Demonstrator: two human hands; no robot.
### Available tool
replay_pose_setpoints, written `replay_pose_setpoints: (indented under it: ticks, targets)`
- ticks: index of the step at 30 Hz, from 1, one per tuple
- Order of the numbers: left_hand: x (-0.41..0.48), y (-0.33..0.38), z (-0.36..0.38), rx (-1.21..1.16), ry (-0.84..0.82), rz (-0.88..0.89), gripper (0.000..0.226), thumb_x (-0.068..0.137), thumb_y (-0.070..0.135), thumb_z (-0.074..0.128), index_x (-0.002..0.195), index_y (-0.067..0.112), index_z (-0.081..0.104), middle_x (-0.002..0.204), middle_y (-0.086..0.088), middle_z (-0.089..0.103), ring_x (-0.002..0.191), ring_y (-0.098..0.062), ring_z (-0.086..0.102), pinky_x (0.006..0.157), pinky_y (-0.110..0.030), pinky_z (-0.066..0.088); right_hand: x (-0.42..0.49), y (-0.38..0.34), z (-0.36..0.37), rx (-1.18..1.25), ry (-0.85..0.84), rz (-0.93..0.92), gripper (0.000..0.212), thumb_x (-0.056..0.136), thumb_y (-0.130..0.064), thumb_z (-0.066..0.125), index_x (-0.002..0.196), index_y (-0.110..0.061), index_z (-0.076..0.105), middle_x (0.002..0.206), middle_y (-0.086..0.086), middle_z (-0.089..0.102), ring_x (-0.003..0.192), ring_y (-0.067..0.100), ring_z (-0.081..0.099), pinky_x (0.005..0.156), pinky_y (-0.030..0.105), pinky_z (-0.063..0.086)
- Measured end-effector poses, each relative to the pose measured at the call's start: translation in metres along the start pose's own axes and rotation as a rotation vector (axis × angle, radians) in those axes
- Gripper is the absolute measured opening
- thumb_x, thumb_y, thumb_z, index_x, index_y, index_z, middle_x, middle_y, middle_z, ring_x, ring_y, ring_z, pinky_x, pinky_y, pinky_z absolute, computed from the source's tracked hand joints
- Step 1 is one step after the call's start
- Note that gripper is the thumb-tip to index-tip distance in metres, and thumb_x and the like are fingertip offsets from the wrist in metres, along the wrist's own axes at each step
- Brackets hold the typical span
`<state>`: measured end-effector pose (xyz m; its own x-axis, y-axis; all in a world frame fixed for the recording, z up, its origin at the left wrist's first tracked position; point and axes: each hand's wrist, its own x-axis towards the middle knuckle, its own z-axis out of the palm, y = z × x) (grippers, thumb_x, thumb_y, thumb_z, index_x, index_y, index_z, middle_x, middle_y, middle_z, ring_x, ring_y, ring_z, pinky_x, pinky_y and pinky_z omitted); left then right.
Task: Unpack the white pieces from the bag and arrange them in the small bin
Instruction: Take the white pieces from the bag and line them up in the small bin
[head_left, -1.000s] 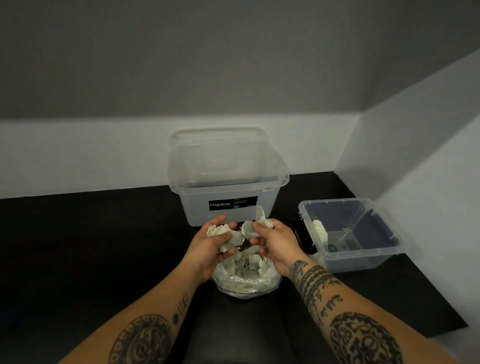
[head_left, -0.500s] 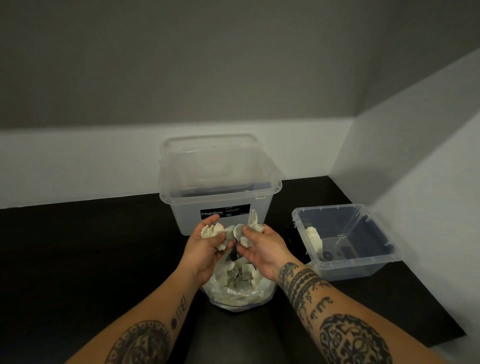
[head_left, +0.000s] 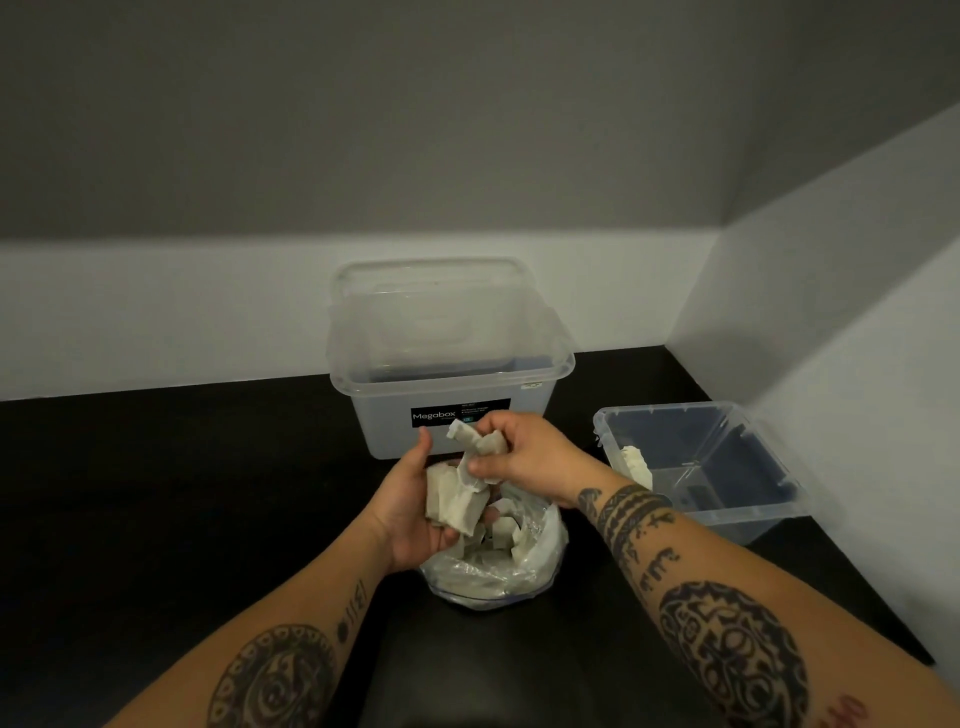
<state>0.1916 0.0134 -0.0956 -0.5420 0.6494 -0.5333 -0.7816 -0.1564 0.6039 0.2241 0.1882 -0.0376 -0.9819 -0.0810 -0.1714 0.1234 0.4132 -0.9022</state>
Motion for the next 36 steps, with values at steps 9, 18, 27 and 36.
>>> replay_pose_setpoints:
  ticks: [9, 18, 27, 36]
  targets:
    - [-0.008, -0.003, 0.001, -0.085, -0.121, 0.036, 0.06, 0.085, 0.062, 0.067, 0.12, 0.013, 0.07, 0.102, -0.008, 0.07, 0.072, -0.019, 0.07, 0.041, -0.019, 0.05, -0.004, 0.01, 0.015, 0.196, 0.323, 0.019, 0.014, 0.089, -0.014, 0.077, 0.098, -0.012, 0.068, 0.085, -0.001, 0.072, 0.073, 0.009, 0.068, 0.064, 0.024, 0.057]
    - [-0.003, -0.006, 0.004, -0.033, 0.084, 0.286, 0.052, 0.094, -0.006, 0.062, 0.136, 0.025, 0.056, 0.118, -0.007, 0.076, 0.088, -0.021, 0.073, 0.08, -0.046, 0.06, -0.013, 0.022, 0.021, 0.667, 0.473, 0.25, 0.023, 0.087, -0.009, 0.078, 0.106, -0.004, 0.066, 0.104, 0.018, 0.074, 0.086, 0.026, 0.072, 0.071, 0.035, 0.061]
    - [-0.004, -0.015, 0.026, 0.229, 0.223, 0.434, 0.025, 0.093, 0.016, 0.074, 0.116, 0.021, 0.067, 0.093, -0.002, 0.076, 0.078, -0.012, 0.073, 0.067, -0.027, 0.056, -0.018, 0.026, 0.039, 0.844, 0.47, 0.304, 0.025, 0.089, -0.009, 0.076, 0.111, -0.002, 0.066, 0.106, 0.018, 0.076, 0.098, 0.031, 0.075, 0.086, 0.039, 0.062]
    - [-0.007, -0.01, 0.02, 0.138, 0.323, 0.501, 0.008, 0.092, 0.015, 0.073, 0.098, 0.019, 0.073, 0.087, -0.005, 0.073, 0.08, -0.019, 0.068, 0.069, -0.034, 0.054, -0.03, 0.031, 0.033, 0.424, 0.399, 0.177, 0.014, 0.098, -0.028, 0.066, 0.1, -0.014, 0.068, 0.095, 0.009, 0.071, 0.073, 0.017, 0.067, 0.065, 0.027, 0.058]
